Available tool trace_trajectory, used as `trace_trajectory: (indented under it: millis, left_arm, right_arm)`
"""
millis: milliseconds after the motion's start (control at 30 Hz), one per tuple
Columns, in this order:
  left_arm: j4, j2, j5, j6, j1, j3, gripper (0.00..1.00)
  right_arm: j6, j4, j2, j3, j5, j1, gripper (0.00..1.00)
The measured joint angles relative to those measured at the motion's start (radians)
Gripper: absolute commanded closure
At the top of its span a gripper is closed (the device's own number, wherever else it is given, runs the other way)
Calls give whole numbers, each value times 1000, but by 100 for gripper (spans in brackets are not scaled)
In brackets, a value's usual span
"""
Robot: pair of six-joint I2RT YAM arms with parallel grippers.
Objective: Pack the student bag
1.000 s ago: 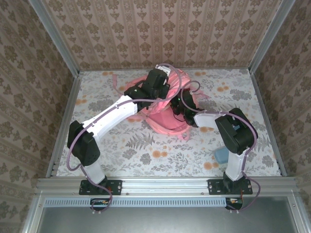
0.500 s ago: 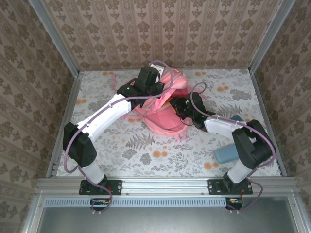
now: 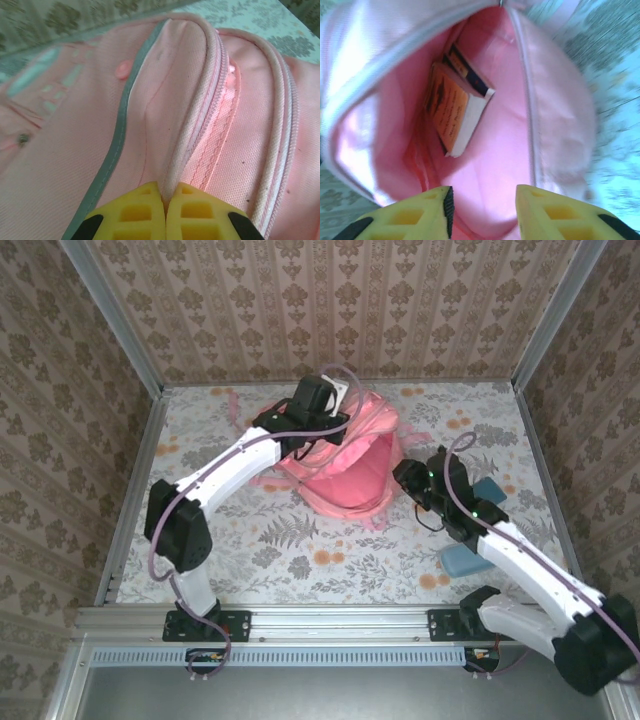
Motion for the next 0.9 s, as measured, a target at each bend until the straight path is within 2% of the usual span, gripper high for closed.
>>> trace_trajectory:
  millis: [67,133,233,333,400,500,700,833,900]
  left_arm:
    - [-6,58,42,-19,-3,49,84]
    - [-4,116,83,-50,-4,104,67]
    - [0,164,122,-96,-5,159,48]
    - [7,159,135,-152,5,159,38]
    - [27,137,140,-196,23,125,34]
    - [70,46,152,-274,78,-19,31]
    - [130,-154,154,-409,241,-342,30]
    - [146,-257,151,-467,330,-523,28]
    - [145,-297,143,-486,371,-595,23]
  right_arm:
    - [-45,-76,-76,-2,57,0,54]
    - [-83,-136,-130,-2,103,0,51]
    - [-132,-194,-154,0,134,0,46]
    - [-183,-246,-107,31,132,0,44]
    - [-215,-273,-47,72,125,7,44]
    - [-258,-298,45,146,124,52,42]
    - [-291,-298,214,259,127,219,39]
    - [-280,-291,406,367,143,345,40]
    - [-266,-294,515,435,162,401,40]
